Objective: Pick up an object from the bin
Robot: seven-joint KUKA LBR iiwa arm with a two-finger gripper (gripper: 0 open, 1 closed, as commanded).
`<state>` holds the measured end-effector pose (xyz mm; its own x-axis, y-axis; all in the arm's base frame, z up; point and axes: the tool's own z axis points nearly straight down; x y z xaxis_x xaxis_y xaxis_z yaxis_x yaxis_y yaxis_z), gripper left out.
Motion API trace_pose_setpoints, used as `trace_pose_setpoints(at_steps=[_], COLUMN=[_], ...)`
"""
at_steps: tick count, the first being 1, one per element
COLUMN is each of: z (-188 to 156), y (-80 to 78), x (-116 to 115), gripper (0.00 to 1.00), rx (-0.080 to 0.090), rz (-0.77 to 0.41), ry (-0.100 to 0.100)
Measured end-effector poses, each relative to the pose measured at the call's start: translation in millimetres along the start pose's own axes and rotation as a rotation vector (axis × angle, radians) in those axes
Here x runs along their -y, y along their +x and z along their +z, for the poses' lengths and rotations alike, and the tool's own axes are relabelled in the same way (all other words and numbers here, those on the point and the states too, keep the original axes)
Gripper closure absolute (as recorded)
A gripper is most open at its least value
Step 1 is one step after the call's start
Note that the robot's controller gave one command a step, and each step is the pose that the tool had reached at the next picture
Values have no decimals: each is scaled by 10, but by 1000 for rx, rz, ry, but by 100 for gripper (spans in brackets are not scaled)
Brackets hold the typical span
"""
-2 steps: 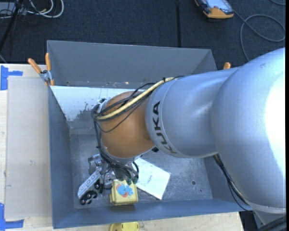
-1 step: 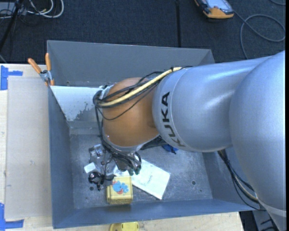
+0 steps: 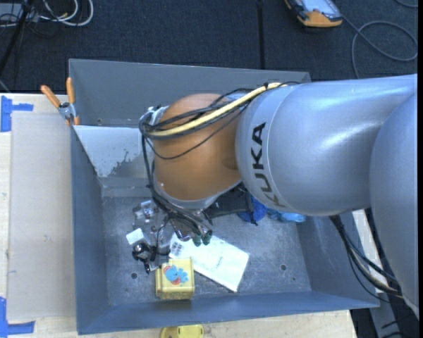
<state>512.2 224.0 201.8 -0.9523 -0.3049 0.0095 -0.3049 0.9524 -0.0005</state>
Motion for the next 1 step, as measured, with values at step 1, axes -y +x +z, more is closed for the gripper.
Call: trace_pose_setpoints(at_steps=[1], z=[-605], y=[127], x=[-73], gripper=[100], rx=[3], rz=[41], ry=[0])
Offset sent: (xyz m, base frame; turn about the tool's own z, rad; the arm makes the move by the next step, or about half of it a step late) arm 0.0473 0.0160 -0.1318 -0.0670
